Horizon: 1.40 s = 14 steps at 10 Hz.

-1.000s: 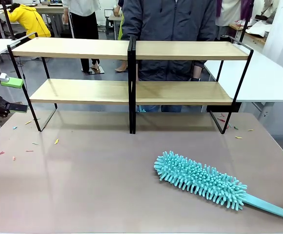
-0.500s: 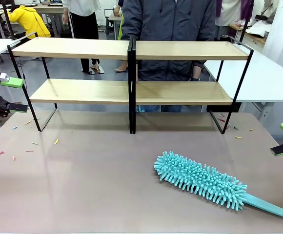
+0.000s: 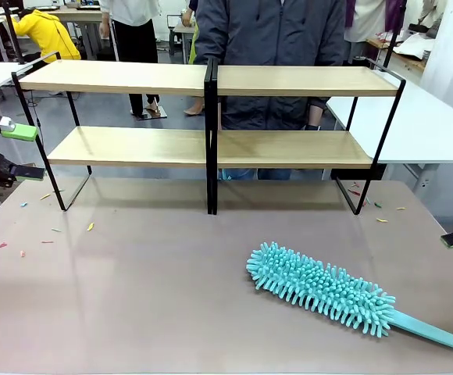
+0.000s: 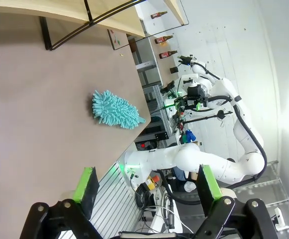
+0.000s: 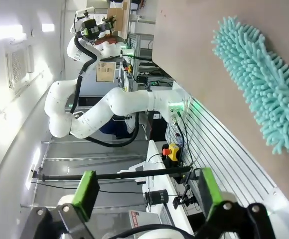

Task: Clean the shelves.
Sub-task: Place the Duster on the table.

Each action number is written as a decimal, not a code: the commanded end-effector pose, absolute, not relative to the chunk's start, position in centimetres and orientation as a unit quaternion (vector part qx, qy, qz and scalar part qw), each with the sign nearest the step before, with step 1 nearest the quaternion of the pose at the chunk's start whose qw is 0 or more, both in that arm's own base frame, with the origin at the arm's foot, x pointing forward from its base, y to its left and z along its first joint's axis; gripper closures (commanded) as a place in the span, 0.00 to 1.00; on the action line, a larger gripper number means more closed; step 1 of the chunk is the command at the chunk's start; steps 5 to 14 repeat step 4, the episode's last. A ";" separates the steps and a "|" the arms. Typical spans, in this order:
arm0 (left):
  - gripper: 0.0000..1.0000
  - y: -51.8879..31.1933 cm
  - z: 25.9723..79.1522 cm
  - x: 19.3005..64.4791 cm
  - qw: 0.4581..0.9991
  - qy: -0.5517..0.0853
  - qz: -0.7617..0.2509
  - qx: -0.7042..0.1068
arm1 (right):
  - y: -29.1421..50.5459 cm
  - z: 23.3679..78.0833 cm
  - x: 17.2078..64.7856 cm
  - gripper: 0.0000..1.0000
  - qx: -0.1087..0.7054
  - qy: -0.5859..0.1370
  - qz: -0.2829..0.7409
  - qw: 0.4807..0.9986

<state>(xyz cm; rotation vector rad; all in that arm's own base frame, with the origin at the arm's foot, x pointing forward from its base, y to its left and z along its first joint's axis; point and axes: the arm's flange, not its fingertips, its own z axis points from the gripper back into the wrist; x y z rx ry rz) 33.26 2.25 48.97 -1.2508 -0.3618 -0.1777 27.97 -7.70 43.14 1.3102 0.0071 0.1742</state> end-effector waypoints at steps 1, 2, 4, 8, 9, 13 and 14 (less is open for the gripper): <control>0.00 2.1 49.0 33.4 0.784 -0.178 -0.090 -0.589 | -7.7 43.2 27.7 0.00 0.609 0.008 0.085 0.788; 0.00 2.1 49.0 33.4 0.784 -0.178 -0.090 -0.589 | -7.7 43.2 27.7 0.00 0.609 0.008 0.085 0.788; 0.00 2.1 49.0 33.4 0.784 -0.178 -0.090 -0.589 | -7.7 43.2 27.7 0.00 0.609 0.008 0.085 0.788; 0.00 2.1 49.0 33.4 0.784 -0.178 -0.090 -0.589 | -7.7 43.2 27.7 0.00 0.609 0.008 0.085 0.788; 0.00 2.1 49.0 33.4 0.784 -0.178 -0.090 -0.589 | -7.7 43.2 27.7 0.00 0.609 0.008 0.085 0.788; 0.00 2.1 49.0 33.4 0.784 -0.178 -0.090 -0.589 | -7.7 43.2 27.7 0.00 0.609 0.008 0.085 0.788; 0.00 2.1 49.0 33.4 0.784 -0.178 -0.090 -0.589 | -7.7 43.2 27.7 0.00 0.609 0.008 0.085 0.788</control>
